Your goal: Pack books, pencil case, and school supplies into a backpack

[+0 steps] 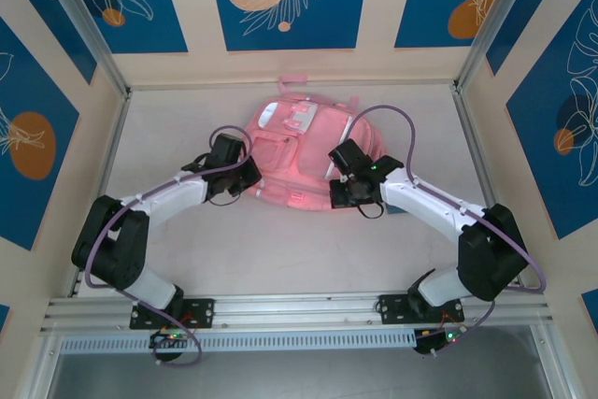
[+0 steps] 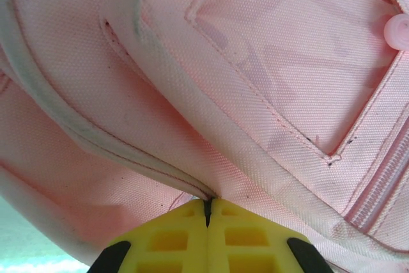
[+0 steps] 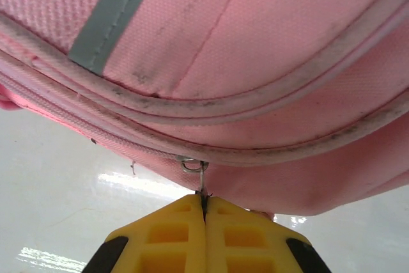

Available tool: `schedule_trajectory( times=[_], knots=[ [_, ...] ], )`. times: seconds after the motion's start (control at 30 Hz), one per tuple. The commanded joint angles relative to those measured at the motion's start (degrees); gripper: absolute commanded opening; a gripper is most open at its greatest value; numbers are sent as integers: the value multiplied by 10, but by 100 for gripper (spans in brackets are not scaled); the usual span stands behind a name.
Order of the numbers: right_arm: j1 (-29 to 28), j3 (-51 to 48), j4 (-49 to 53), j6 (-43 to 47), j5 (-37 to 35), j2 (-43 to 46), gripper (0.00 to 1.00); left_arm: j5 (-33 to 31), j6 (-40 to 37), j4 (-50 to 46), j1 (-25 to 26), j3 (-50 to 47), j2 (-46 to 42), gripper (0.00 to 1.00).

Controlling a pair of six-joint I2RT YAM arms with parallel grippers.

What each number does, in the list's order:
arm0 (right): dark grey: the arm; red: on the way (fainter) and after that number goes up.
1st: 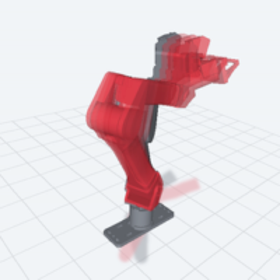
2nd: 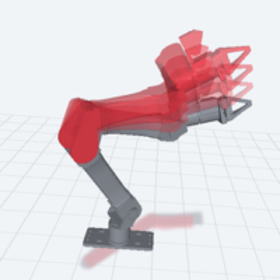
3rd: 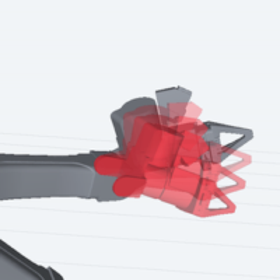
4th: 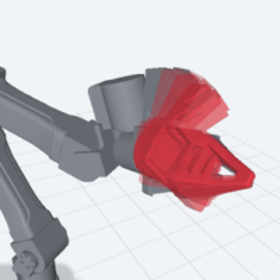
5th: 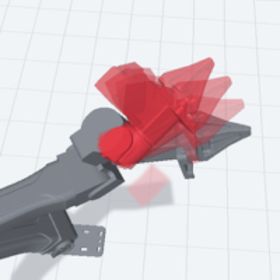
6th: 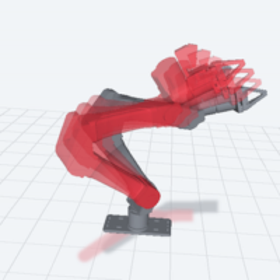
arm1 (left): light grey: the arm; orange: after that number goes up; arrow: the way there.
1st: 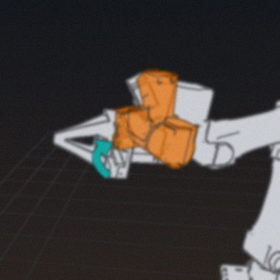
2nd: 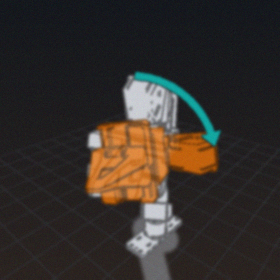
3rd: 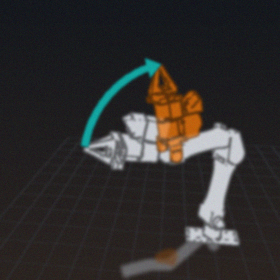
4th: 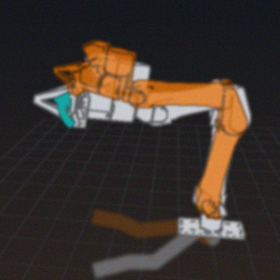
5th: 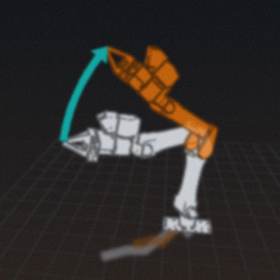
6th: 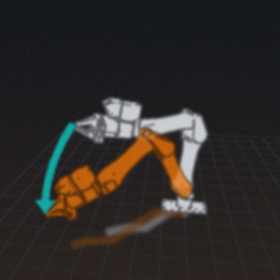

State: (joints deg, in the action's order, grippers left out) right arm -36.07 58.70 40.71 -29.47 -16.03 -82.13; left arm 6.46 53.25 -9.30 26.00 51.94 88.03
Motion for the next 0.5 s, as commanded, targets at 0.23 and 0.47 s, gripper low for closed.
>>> schedule_trajectory(
  times=[0.23, 0.47],
  knots=[
    [-64, 47, -119, 2, 160, -47, 0, -8, -17, -76, -20, 0, -75, 47],
    [-96, 140, -175, -6, 213, -137, 0, 55, 41, -35, -20, -53, -126, 56]
  ],
)
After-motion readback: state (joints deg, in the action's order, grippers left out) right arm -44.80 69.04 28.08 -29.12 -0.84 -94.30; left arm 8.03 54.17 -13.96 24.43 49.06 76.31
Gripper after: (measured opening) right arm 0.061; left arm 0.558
